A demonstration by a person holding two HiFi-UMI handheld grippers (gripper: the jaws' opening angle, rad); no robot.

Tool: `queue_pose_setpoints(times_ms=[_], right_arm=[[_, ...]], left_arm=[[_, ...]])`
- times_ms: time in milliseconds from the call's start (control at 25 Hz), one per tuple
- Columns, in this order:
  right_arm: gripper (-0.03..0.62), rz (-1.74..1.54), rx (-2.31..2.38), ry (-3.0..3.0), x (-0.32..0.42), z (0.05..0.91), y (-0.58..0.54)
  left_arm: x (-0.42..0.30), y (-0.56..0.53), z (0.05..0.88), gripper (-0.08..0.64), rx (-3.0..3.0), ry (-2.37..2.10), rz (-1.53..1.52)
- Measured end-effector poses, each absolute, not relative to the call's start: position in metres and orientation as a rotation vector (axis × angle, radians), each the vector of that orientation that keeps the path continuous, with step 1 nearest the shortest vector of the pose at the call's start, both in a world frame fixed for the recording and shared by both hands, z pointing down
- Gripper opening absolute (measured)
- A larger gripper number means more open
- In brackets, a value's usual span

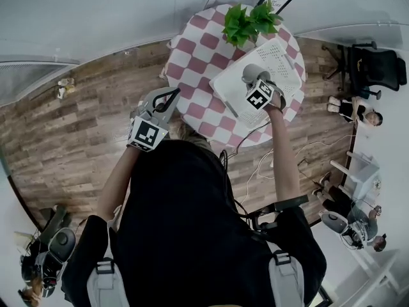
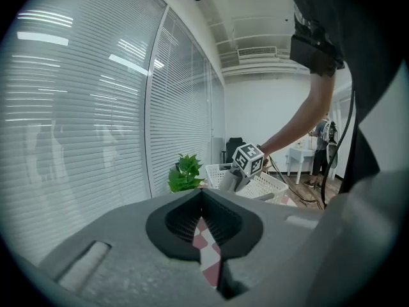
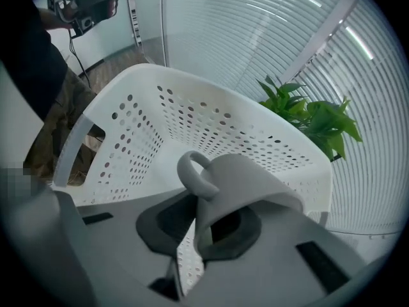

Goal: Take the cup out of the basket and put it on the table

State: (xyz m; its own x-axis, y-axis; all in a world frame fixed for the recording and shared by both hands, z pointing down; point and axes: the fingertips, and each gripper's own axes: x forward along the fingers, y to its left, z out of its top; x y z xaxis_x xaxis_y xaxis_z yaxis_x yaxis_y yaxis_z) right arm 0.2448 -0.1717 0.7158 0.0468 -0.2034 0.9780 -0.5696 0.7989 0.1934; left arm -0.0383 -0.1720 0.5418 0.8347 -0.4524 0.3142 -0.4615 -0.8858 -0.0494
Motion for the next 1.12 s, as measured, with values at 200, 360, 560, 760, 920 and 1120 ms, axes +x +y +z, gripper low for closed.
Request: queue_pose_setpoints(times_ms=[200, 360, 560, 760, 920, 1120], right_arm=[[0.044, 0.321, 0.693, -1.541, 0.248, 0.704, -0.172], [0.044, 0.336, 0.733, -1.567, 0.249, 0.693, -0.172], [0.044, 0.352, 0.797, -1.609, 0.248, 0.677, -0.175], [0.044, 0.349, 0.881, -1.663, 0.246, 0.657, -0.182], [0.043, 0.339, 0.952, -1.709, 0.247, 0.638, -0.187], [0.043, 0.334, 1.033, -1.762, 0.249, 0.616, -0.191]], left_arm=[[-0.028, -0.171, 0.538, 0.005, 3.009, -0.69, 0.495], [-0.02, -0.169, 0.536, 0.005, 3.025, -0.657, 0.493], [-0.008, -0.169, 0.535, 0.005, 3.045, -0.613, 0.491], [0.004, -0.17, 0.531, 0.005, 3.068, -0.565, 0.492], [0.016, -0.169, 0.529, 0.005, 3.089, -0.527, 0.499], [0.033, -0.168, 0.527, 0.005, 3.114, -0.471, 0.502]])
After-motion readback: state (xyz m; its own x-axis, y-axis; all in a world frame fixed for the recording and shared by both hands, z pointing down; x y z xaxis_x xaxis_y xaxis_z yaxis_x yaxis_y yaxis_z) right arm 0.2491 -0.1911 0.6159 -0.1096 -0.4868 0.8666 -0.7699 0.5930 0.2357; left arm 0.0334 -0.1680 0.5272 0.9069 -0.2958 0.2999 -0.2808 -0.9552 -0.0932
